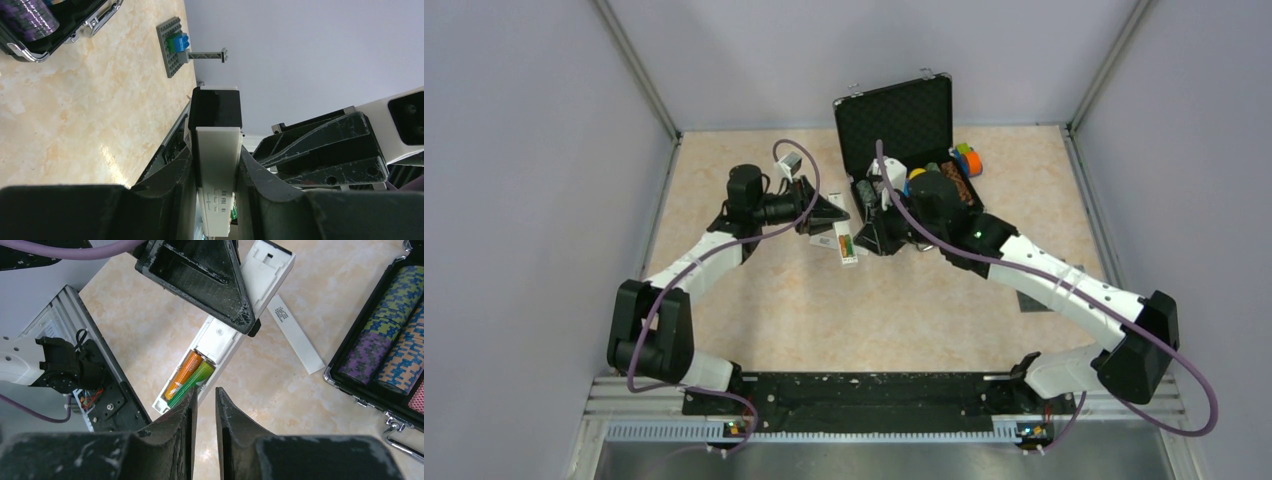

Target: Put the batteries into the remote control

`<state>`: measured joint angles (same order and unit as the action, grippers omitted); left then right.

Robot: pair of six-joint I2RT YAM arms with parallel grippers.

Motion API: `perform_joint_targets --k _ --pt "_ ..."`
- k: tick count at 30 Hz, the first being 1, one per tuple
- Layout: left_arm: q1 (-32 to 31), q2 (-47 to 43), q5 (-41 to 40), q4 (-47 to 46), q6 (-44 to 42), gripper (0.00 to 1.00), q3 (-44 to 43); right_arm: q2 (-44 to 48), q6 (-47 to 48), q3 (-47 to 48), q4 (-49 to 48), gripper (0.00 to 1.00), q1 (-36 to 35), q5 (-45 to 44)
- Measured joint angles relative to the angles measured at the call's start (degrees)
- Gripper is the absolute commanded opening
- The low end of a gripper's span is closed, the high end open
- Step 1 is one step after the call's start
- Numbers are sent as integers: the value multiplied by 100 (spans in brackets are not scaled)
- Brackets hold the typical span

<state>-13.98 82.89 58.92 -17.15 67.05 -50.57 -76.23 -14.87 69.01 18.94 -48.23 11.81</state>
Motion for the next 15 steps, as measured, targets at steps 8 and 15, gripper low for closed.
perform_joint_targets --k 8,15 --pt "0 -4 -98 492 -271 0 -103 127 28 0 24 40 0 315" --pt "0 -4 -136 542 -280 0 -107 144 380 -15 85 40 -105 479"
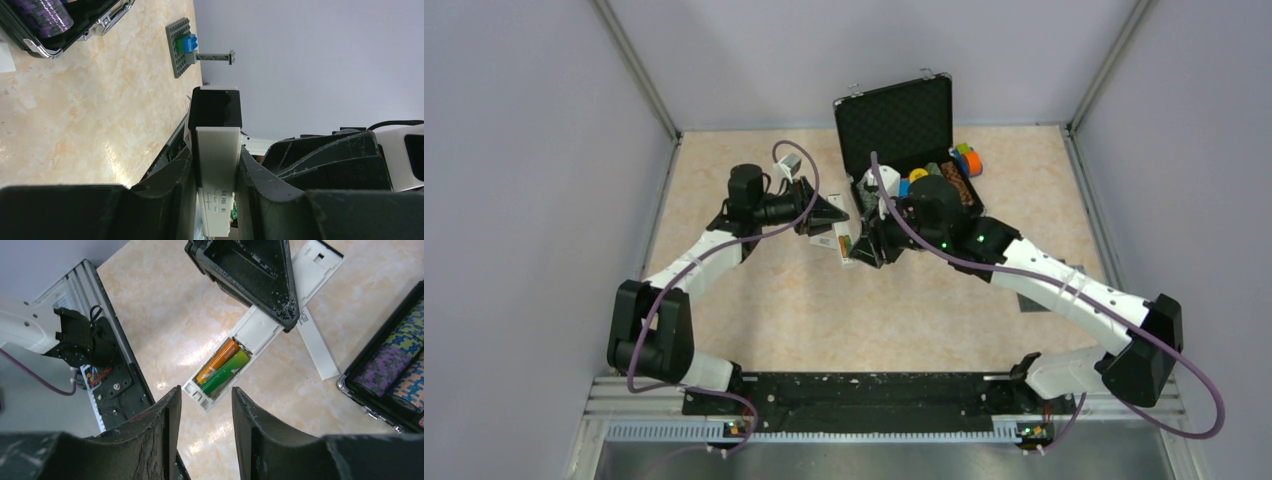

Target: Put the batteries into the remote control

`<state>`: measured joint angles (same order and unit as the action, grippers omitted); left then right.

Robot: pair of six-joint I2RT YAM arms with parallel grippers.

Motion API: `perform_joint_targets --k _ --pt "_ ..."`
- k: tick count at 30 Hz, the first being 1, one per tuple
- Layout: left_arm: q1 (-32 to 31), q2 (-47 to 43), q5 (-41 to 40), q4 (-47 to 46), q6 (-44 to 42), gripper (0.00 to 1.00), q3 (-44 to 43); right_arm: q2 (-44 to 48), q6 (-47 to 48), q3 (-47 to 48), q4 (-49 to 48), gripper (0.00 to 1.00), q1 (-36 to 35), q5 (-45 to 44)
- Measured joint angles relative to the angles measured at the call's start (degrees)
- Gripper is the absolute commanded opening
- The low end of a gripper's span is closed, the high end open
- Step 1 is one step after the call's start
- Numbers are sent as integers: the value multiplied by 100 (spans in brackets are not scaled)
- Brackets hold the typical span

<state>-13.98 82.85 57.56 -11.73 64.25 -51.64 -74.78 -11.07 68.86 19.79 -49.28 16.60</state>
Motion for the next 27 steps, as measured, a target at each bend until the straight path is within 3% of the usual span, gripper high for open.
perform_joint_targets --k 4,14,21,27 --pt "0 0 0 2 -11 0 0 11 107 -59 9 35 -55 9" --pt "0 -24 -2 22 -13 0 0 9 210 -173 48 34 -94 -2" --pt "0 -63 0 24 -13 0 0 4 201 -175 26 25 -98 -236" --pt "0 -63 0 24 -11 0 0 4 190 -186 -79 26 -98 -487"
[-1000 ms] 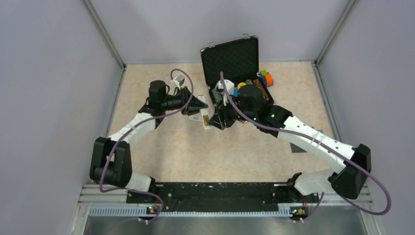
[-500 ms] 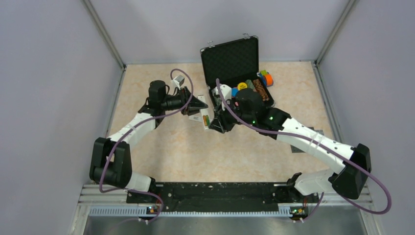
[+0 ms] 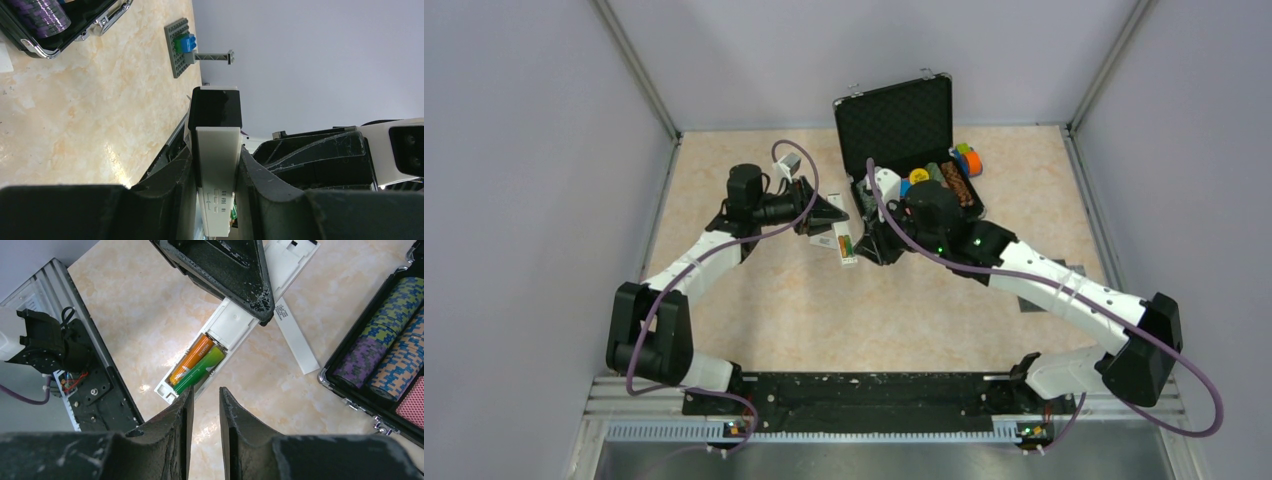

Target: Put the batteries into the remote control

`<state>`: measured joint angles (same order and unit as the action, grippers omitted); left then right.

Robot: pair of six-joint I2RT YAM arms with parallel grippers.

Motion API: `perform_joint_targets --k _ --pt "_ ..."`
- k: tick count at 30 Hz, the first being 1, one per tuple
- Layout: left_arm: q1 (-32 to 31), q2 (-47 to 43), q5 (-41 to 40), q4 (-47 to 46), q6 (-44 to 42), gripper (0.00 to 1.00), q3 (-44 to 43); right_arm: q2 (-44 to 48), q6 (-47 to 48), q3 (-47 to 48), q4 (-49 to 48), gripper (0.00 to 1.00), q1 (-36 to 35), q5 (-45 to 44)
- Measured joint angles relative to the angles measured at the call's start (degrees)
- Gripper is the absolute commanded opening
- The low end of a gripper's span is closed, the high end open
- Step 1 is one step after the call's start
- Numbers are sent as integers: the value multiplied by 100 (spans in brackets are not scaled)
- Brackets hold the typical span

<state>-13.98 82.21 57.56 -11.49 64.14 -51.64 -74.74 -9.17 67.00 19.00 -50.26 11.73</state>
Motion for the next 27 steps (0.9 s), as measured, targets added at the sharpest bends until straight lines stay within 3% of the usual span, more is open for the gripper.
perform_joint_targets --k 10,27 --pt "0 0 7 4 -26 0 0 37 2 -173 -122 44 0 -92" --pt "0 0 -20 2 -13 0 0 57 -9 -179 -149 38 0 -122"
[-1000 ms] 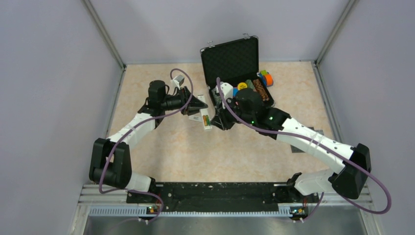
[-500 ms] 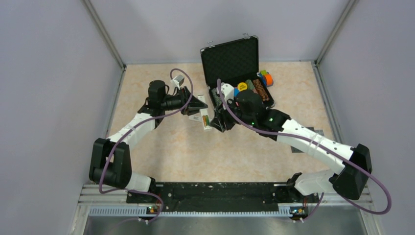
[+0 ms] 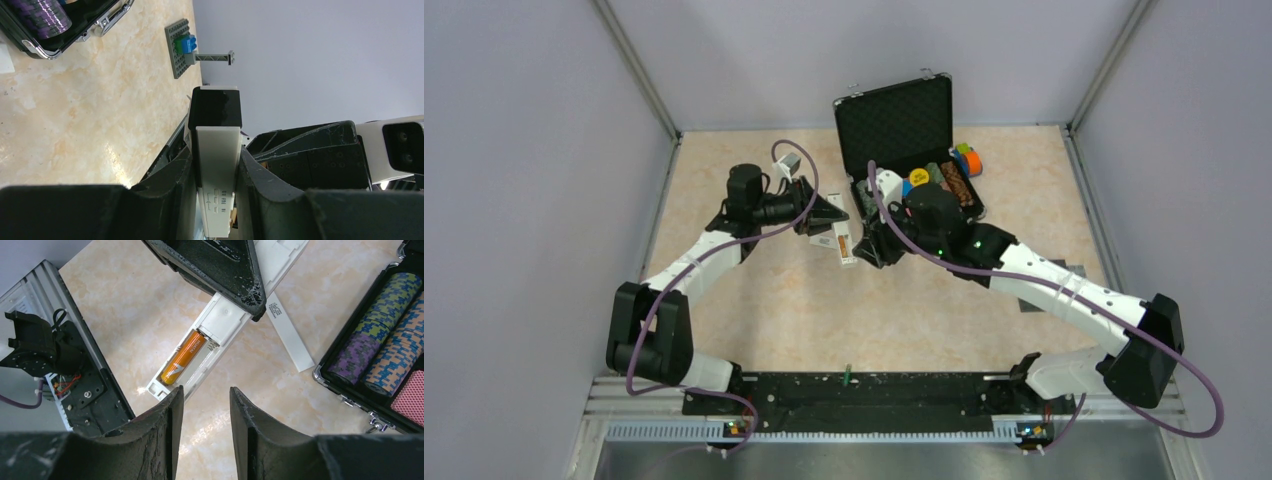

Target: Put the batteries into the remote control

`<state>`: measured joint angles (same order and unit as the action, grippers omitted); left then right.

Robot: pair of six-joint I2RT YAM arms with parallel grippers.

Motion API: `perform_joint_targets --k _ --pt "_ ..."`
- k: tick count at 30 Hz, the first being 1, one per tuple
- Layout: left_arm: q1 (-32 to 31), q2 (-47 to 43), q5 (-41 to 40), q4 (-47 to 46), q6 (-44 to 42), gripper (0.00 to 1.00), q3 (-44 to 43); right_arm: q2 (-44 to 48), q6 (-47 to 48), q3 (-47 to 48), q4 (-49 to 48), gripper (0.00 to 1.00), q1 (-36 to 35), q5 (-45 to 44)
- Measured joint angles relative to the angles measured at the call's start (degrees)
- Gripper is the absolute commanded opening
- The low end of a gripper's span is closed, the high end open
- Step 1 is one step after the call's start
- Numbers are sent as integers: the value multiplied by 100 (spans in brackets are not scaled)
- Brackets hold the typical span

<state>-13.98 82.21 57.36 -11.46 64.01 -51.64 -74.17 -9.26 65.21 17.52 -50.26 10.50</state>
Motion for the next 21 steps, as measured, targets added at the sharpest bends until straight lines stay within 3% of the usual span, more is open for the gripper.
perform_joint_targets --k 5,8,14,21 --pt "0 0 -42 26 -39 0 -2 2 -33 0 7 39 0 -127" --pt "15 0 -258 520 -428 0 -120 31 -35 -9 33 43 0 -120" --pt "315 -61 -1458 2107 -1759 0 -535 190 9 -485 96 43 -68 101" --pt "557 -540 -2415 2752 -2413 0 -208 48 -129 -1202 223 46 -304 92"
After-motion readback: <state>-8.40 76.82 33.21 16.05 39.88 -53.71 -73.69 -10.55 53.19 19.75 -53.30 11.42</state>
